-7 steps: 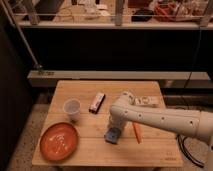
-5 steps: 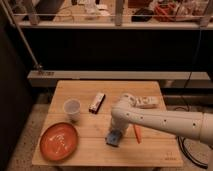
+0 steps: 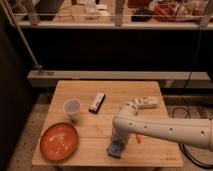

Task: Wipe the white sponge on the table

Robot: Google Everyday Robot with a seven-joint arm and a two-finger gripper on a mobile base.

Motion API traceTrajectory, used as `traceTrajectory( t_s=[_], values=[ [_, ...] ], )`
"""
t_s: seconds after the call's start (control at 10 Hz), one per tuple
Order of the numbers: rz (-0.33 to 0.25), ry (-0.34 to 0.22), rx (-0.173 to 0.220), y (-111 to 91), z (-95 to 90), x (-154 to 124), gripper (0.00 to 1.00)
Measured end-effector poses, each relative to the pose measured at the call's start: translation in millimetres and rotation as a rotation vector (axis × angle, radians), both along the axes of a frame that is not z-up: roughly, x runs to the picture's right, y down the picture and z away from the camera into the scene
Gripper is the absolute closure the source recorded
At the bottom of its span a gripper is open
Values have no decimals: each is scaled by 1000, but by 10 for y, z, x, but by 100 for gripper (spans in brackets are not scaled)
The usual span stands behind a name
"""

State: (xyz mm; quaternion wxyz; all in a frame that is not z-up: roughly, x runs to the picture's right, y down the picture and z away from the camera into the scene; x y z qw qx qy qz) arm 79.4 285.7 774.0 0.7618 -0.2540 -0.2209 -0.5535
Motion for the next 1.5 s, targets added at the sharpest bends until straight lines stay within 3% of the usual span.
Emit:
traceTrajectory(
  t_s=[0.3,0.7,1.2,1.4,1.5],
  values=[
    [-24,-64,15,-35,5,-425,68],
    [-61,-113,44,-350,436,-799,68],
    [-67,-107,48,-420,485,-790,68],
    [-54,-78,67,-592,607,-642,68],
    [-44,-55,86,-780,714,-491,68]
  ],
)
